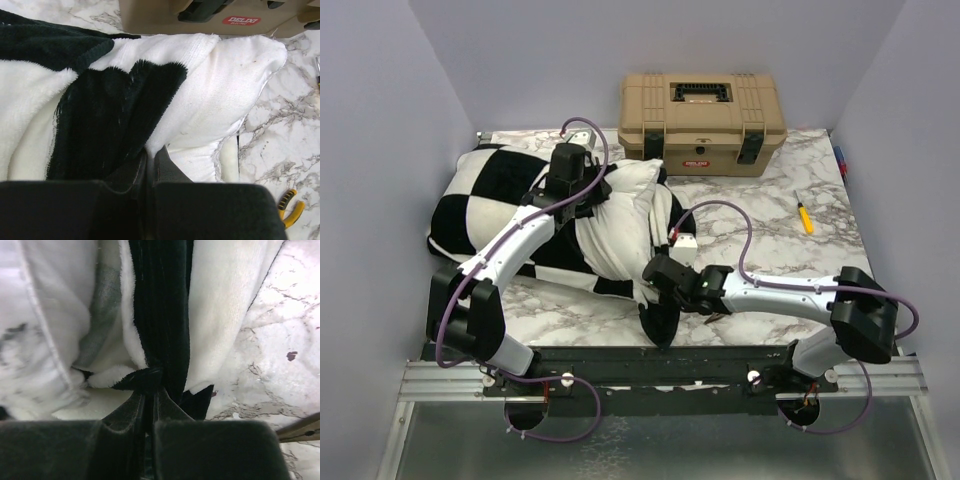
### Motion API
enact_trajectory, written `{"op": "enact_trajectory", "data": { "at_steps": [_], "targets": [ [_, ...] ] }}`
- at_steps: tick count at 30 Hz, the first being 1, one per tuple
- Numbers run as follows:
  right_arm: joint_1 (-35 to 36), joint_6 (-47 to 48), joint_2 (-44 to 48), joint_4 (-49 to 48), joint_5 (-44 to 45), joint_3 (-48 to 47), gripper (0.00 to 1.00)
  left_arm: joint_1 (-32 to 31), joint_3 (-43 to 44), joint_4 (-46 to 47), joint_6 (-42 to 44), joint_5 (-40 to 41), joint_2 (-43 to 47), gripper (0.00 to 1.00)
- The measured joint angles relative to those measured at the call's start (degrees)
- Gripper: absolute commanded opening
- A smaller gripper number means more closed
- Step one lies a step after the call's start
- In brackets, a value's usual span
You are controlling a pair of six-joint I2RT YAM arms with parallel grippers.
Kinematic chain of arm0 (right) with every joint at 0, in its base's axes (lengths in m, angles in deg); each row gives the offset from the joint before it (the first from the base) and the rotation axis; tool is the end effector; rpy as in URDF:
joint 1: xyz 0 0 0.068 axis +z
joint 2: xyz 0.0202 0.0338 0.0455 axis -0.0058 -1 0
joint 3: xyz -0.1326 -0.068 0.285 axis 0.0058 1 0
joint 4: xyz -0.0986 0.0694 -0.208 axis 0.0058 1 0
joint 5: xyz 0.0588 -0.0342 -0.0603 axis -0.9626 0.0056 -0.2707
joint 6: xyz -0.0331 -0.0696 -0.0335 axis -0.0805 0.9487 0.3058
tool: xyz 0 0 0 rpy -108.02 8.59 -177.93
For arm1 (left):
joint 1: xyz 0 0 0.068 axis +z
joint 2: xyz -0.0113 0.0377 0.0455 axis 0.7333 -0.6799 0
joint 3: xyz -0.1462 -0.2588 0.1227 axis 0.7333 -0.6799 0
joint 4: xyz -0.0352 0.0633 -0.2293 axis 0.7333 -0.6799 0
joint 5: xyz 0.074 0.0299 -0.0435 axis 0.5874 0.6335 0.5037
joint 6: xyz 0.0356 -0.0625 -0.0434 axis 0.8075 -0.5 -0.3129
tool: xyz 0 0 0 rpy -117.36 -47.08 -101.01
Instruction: Remove the pillowcase from the pillow
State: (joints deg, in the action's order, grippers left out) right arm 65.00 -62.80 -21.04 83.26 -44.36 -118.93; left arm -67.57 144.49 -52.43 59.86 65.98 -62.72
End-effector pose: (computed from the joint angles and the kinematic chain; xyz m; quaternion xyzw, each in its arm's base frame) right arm 0.1539 0.2469 0.2370 -0.0154 0.9401 0.1071 0.3232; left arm 0.3303 -0.1267 0.3415 -0.0046 0.8676 -0.2017 0.4544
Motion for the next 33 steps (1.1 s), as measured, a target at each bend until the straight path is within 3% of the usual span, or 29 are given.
{"op": "enact_trajectory", "data": {
  "at_steps": [3,12,19,26,33],
  "targets": [
    [-0.11,-1.97,-1.25,-2.60,-0.20,1.46,0.06,0.96,0.00,-0.11,-0.66,-1.66,0.00,0.00],
    [-1.11,-2.40,-1.18,-7.37,-0.96,3.63,0.21,2.10,0.00,0.17,-1.18,-8.22,0.00,0.00],
    [-5.09,0.50,0.44,-9.55,-0.83,3.85,0.31,-2.34,0.02,1.03,0.48,-8.44,0.00,0.00],
    [-9.18,2.78,5.44,-8.44,-0.79,4.94,0.56,-4.11,0.02,1.03,1.27,-8.41,0.00,0.00],
    [-9.18,10.21,13.33,-9.60,-6.25,4.92,0.97,-4.87,0.02,1.05,1.27,-8.39,0.00,0.00]
  ]
}}
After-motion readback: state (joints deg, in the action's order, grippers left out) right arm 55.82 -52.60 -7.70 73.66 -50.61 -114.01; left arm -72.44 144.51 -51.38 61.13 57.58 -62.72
